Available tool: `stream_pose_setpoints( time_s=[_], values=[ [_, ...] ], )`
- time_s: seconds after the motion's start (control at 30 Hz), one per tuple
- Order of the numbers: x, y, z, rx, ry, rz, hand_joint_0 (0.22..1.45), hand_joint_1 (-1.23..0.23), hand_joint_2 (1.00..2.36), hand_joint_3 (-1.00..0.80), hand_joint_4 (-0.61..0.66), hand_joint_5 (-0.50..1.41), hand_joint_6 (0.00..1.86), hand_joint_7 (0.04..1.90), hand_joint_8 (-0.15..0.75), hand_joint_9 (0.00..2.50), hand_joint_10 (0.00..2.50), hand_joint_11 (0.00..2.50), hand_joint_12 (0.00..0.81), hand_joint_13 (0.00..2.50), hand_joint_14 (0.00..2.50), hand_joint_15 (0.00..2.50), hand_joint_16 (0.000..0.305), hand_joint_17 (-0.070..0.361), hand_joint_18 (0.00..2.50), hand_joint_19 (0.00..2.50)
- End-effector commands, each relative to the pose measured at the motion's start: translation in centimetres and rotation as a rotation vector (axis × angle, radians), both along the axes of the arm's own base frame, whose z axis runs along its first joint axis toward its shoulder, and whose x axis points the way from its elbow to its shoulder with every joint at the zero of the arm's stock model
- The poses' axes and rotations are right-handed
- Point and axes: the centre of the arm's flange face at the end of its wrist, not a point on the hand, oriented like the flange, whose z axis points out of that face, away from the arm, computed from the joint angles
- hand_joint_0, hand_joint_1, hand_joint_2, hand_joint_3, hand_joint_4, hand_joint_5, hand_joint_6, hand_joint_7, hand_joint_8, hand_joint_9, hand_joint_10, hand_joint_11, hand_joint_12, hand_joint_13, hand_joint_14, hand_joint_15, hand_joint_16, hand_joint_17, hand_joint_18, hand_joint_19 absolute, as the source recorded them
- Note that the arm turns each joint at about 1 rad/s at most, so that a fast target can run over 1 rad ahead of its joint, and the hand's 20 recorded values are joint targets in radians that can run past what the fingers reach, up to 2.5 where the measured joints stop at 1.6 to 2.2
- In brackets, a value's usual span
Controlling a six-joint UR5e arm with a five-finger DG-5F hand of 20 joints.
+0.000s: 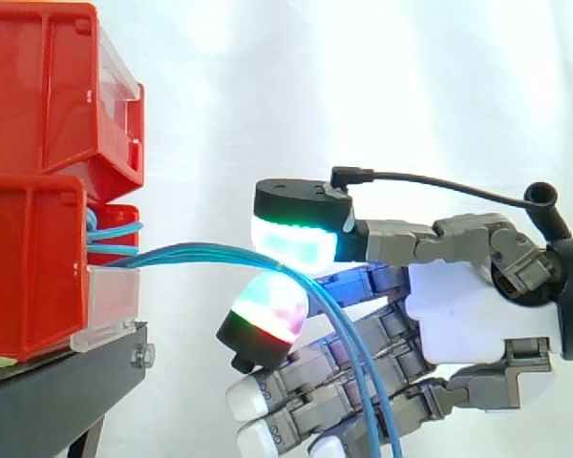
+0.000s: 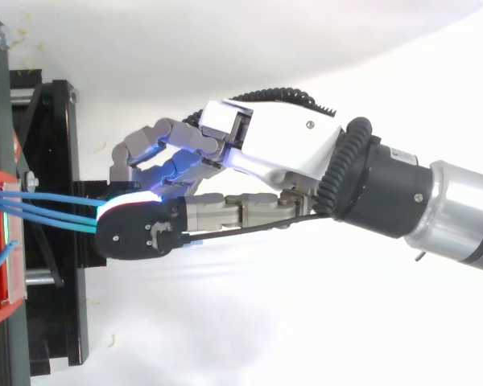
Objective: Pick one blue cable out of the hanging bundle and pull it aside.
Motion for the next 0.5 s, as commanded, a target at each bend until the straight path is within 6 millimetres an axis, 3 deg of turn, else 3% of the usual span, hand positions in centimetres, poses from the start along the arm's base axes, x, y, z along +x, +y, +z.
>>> stream_pose_setpoints(
  time_s=[0.0, 0.13, 0.3, 0.47],
  values=[
    [0.07, -0.12, 0.30, -0.001, -0.001, -0.002, 0.58, -0.62, 1.02, -0.21, 0.24, -0.19, 0.89, 1.07, 0.335, 0.80, 0.01, 0.48, 0.363, 0.69, 0.01, 0.34, 0.054, 0.122, 0.80, 0.48],
    [0.07, -0.24, 0.44, -0.003, 0.004, -0.003, 0.60, -0.69, 1.02, -0.26, 0.22, -0.19, 0.90, 1.06, 0.322, 0.78, 0.01, 0.49, 0.356, 0.69, 0.01, 0.34, 0.054, 0.122, 0.79, 0.47],
    [0.04, -0.25, 0.37, -0.003, 0.005, -0.003, 0.70, -0.78, 1.00, -0.49, 0.13, -0.20, 0.90, 1.00, 0.305, 0.77, 0.01, 0.49, 0.344, 0.69, 0.01, 0.33, 0.052, 0.118, 0.79, 0.42],
    [0.04, -0.43, 0.52, -0.003, 0.006, 0.000, 0.75, -0.81, 1.00, -0.50, 0.04, -0.20, 0.90, 0.97, 0.290, 0.79, 0.01, 0.51, 0.336, 0.71, 0.01, 0.31, 0.051, 0.115, 0.82, 0.39]
  ],
)
